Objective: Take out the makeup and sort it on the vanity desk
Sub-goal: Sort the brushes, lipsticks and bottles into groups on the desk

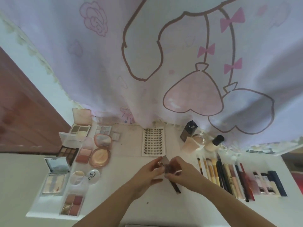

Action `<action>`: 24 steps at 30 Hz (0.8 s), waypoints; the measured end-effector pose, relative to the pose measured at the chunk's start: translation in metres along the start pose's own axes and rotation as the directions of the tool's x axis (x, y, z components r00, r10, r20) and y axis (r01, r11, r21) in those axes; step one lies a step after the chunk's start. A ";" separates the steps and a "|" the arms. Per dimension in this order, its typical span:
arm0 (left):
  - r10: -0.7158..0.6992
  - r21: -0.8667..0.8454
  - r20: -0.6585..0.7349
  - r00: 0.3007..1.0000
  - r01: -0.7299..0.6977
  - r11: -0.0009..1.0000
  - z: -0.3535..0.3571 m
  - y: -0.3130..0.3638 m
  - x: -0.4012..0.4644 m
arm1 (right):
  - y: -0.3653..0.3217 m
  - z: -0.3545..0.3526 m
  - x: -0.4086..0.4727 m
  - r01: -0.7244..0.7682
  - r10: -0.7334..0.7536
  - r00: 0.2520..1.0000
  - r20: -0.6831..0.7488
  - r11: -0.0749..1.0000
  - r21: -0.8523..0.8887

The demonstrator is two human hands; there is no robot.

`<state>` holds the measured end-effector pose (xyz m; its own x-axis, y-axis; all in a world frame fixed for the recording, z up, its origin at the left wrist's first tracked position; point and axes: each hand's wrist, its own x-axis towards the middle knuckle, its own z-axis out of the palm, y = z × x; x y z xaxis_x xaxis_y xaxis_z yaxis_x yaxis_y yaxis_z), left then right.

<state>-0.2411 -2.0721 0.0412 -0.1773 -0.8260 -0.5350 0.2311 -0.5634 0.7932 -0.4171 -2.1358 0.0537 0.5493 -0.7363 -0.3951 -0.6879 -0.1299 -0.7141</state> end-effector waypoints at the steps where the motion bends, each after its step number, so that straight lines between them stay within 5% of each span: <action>1: 0.021 -0.023 0.014 1.000 -0.021 1.000 -0.005 0.003 -0.007 | -0.010 -0.002 0.001 0.013 -0.016 0.999 0.043 0.998 0.063; 4: 0.041 -0.213 0.037 0.998 -0.032 0.976 -0.023 0.011 -0.025 | -0.040 -0.004 0.004 0.110 -0.120 0.987 0.109 0.990 0.088; 8: -0.136 -0.595 0.141 0.981 0.193 0.780 -0.049 0.015 -0.041 | -0.078 0.000 0.001 0.330 -0.307 0.937 0.166 0.935 -0.133; 15: -0.065 -0.547 0.340 0.938 0.254 0.798 -0.056 0.026 -0.064 | -0.115 0.023 -0.007 0.601 -0.524 0.789 0.322 0.768 -0.223; 18: -0.035 -0.644 0.137 0.990 0.116 0.756 -0.063 0.022 -0.059 | -0.110 0.025 -0.005 0.474 -0.422 0.870 0.255 0.857 -0.201; 21: -0.025 -0.557 -0.140 0.990 -0.058 0.829 -0.066 0.021 -0.054 | -0.113 0.031 0.001 0.114 -0.110 0.985 0.132 0.993 -0.026; 24: 0.105 -0.412 -0.199 0.974 -0.181 0.893 -0.063 0.022 -0.056 | -0.114 0.042 0.011 -0.082 0.048 0.979 0.200 0.983 0.166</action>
<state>-0.1661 -2.0394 0.0707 0.0420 -0.8676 -0.4956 0.6325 -0.3609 0.6854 -0.3127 -2.1006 0.1065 0.5994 -0.5938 -0.5368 -0.6422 0.0436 -0.7653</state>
